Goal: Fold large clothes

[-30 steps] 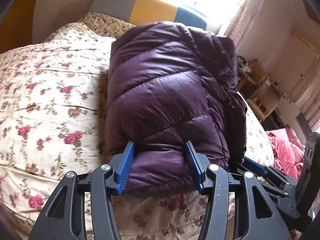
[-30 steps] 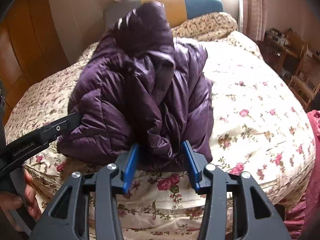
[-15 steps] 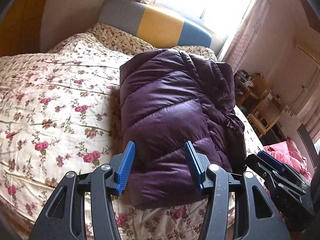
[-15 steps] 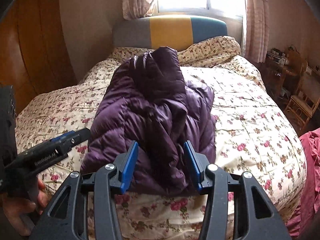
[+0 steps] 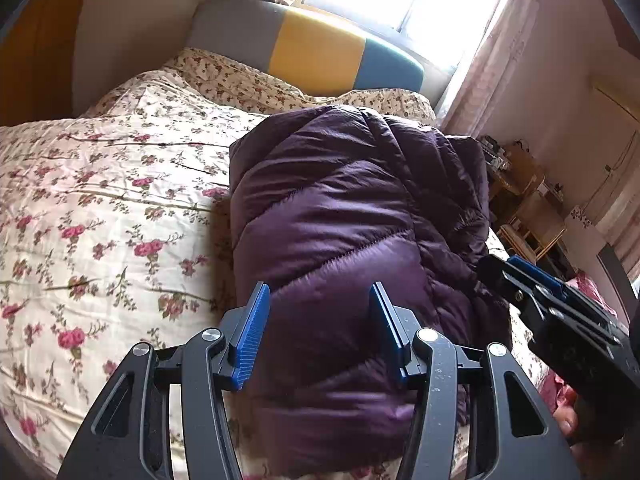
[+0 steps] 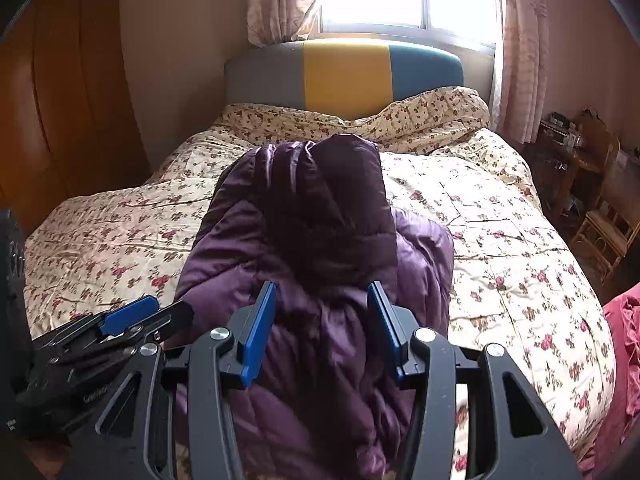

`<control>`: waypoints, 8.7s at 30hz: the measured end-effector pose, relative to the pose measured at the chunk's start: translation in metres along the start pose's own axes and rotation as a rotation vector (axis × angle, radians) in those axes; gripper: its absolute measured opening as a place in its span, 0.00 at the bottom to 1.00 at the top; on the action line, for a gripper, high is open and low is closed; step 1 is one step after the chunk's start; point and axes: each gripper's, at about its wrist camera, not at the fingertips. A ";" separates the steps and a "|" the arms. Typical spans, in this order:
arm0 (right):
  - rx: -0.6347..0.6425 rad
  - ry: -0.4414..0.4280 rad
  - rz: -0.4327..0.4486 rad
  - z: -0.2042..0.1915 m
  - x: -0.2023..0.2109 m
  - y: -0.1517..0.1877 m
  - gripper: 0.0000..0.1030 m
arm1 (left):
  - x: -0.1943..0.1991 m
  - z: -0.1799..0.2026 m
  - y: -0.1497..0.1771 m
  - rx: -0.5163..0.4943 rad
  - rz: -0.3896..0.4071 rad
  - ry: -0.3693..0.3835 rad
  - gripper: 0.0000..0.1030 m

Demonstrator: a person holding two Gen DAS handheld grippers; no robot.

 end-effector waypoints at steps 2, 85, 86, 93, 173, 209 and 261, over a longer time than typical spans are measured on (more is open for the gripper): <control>-0.003 0.010 -0.010 0.002 -0.009 -0.002 0.45 | -0.004 0.000 -0.002 -0.005 -0.001 -0.001 0.50; -0.088 -0.550 -0.212 -0.089 -0.130 0.008 0.25 | 0.067 -0.191 -0.025 0.194 0.041 0.176 0.52; -0.063 -0.563 -0.225 -0.106 -0.135 0.009 0.25 | 0.075 -0.202 -0.021 0.206 0.047 0.152 0.52; 0.044 -0.529 -0.288 -0.158 -0.169 0.020 0.32 | 0.101 -0.259 0.028 0.332 -0.002 0.002 0.55; 0.188 -0.203 -0.049 -0.220 -0.106 -0.007 0.61 | 0.091 -0.234 -0.018 0.194 0.053 -0.364 0.69; 0.257 -0.137 -0.263 -0.221 -0.209 0.029 0.60 | 0.026 -0.259 -0.009 0.193 -0.044 -0.375 0.73; 0.223 -0.194 -0.022 -0.189 -0.017 0.098 0.92 | 0.161 -0.140 0.089 0.157 0.094 -0.666 0.97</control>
Point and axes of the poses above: each gripper's, at about its wrist camera, not at the fingertips, and x roughly against the way its jaws point, z to its right, y to its underside, and after that the axes turned 4 degrees about -x, right-handed
